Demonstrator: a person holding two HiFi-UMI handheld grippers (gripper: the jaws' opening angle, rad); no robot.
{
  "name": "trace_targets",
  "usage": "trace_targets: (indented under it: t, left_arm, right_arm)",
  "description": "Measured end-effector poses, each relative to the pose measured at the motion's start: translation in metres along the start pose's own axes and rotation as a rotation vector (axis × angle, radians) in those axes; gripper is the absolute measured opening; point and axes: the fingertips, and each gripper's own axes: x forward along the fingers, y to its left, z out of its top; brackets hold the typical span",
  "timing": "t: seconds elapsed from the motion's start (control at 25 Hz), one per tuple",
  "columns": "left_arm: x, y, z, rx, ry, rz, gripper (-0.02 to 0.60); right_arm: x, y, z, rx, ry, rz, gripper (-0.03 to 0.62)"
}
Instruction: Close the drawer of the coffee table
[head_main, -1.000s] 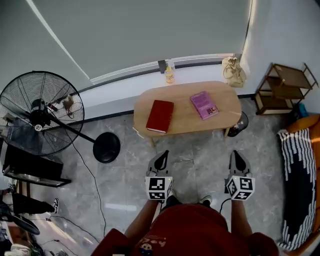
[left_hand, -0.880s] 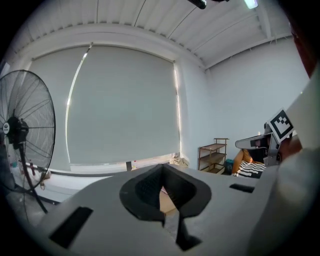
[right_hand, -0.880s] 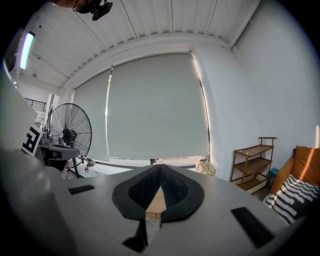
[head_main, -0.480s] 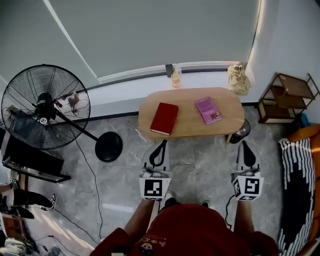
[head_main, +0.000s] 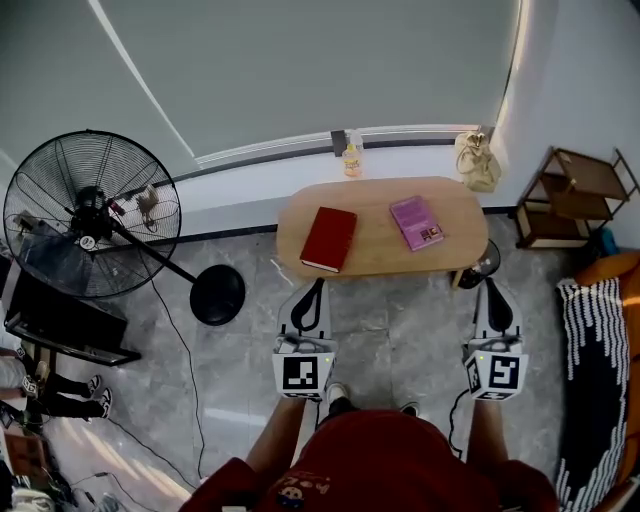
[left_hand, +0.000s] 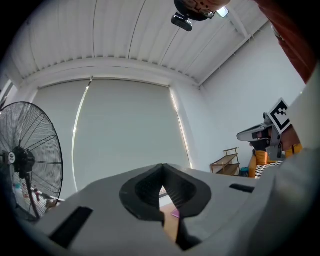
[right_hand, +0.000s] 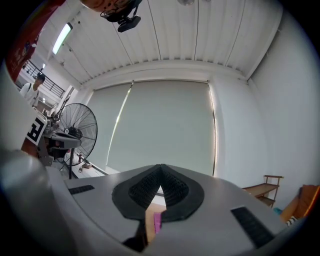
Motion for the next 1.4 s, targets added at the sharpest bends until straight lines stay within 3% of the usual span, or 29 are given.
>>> trace_targets:
  t: [1.4]
  left_arm:
    - [0.003,-0.008,-0.012,-0.007,0.029,-0.016,0.005]
  right_arm:
    - [0.007,0.003,-0.016,0.005,0.041,0.014,-0.002]
